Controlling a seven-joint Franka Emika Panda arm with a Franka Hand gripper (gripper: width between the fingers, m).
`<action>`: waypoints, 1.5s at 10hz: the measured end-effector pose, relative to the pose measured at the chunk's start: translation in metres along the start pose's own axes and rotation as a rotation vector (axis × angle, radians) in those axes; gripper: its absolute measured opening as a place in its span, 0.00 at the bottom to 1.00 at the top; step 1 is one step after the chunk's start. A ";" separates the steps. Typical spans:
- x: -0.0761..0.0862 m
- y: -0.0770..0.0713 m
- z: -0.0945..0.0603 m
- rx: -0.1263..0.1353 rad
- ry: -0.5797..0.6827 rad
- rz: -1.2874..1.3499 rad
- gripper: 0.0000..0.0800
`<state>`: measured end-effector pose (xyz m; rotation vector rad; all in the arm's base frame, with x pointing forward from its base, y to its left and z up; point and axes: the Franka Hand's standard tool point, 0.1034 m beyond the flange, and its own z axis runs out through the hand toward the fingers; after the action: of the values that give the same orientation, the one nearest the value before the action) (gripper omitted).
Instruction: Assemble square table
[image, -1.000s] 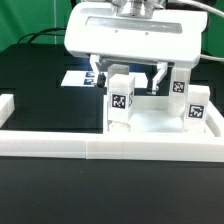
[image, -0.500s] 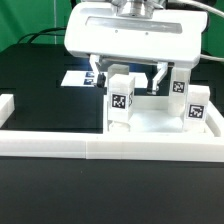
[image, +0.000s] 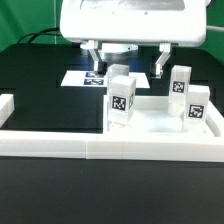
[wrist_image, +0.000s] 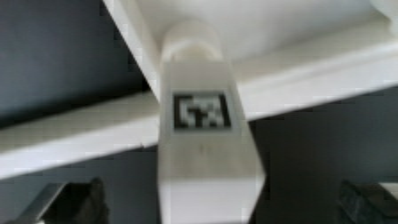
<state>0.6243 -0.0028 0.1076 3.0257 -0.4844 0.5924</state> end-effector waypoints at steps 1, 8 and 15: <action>-0.005 0.007 0.005 -0.007 -0.037 0.006 0.81; -0.015 0.014 0.020 -0.016 -0.380 0.079 0.81; -0.017 0.015 0.031 -0.034 -0.356 0.092 0.53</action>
Offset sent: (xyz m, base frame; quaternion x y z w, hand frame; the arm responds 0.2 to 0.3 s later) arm -0.0047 -0.0005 -0.0063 0.0020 -0.1503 0.0223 0.9884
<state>0.6162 -0.0142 0.0716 3.0955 -0.6386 0.0399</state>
